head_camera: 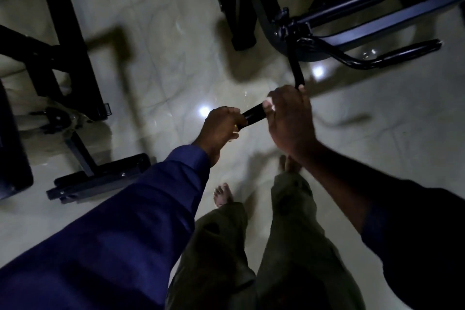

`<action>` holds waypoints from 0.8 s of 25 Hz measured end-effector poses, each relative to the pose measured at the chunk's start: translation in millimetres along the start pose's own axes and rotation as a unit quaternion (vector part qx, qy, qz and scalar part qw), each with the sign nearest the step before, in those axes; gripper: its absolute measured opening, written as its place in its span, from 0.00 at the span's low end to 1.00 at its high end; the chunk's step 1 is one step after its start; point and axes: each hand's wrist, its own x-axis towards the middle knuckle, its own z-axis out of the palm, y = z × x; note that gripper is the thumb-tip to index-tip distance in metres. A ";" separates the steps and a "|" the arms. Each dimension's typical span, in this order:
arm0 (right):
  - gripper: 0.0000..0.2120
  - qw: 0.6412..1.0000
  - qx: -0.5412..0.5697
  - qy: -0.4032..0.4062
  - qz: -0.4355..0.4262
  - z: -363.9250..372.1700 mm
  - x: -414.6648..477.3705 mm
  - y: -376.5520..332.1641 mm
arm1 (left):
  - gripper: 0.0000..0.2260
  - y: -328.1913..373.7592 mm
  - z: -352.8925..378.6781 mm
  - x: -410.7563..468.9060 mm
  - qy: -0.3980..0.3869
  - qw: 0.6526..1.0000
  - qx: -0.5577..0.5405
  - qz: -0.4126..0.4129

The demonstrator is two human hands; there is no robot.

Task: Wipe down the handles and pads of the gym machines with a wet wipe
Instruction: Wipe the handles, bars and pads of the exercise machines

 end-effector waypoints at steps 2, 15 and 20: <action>0.17 0.992 0.017 -0.039 -0.115 -0.3 0.9 18.3 | 0.17 2.7 15.1 5.1 0.005 0.980 0.193 0.038; 0.15 0.987 0.155 -0.004 -0.044 -14.6 81.1 181.2 | 0.22 51.9 153.2 75.7 0.062 0.834 0.540 0.096; 0.29 0.988 -0.046 -0.148 -0.026 -58.3 101.8 224.1 | 0.24 68.2 202.0 118.1 0.150 0.872 0.465 0.042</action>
